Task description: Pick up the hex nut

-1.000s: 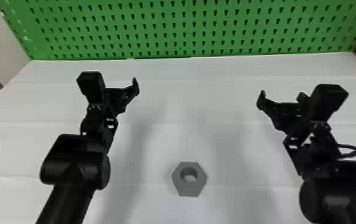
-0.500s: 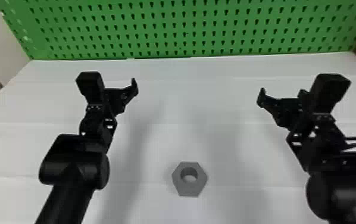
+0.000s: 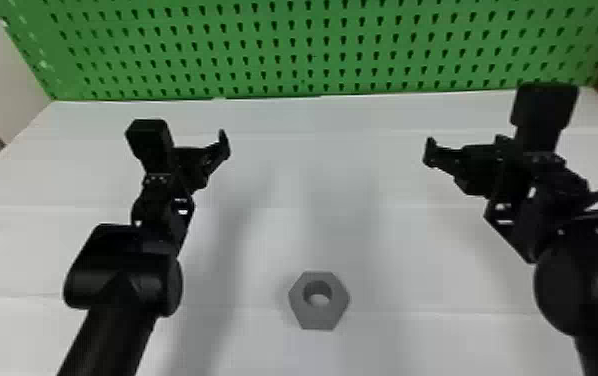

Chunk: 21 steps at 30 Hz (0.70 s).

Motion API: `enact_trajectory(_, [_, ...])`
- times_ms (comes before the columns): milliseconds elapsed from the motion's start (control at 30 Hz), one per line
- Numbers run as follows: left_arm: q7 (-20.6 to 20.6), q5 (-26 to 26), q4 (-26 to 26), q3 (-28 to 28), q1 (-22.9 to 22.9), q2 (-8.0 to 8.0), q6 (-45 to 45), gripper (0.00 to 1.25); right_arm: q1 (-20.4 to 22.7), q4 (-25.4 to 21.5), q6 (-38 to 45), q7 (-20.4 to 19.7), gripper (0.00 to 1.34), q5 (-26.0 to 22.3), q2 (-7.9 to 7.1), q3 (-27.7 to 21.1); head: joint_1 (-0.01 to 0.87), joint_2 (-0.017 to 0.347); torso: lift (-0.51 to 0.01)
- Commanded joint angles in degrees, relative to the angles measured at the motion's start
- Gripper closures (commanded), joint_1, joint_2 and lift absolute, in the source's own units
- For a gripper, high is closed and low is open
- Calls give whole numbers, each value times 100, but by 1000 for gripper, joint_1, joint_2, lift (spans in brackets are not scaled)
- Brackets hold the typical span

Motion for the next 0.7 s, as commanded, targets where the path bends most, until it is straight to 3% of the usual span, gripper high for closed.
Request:
enact_trajectory(0, [7,-8,5,8,0,0,-1,88,-244,-257,834,123,104,30,-52,51,785,149,-88])
enact_trajectory(367, [7,-34,5,43,-18,0,-1,88,-648,-486,2153,405,107,30,-79,183,785,149,-88])
enact_trajectory(667, [-1,-60,5,52,-26,0,8,88,-1316,-582,3840,466,113,-40,-132,517,785,149,-88])
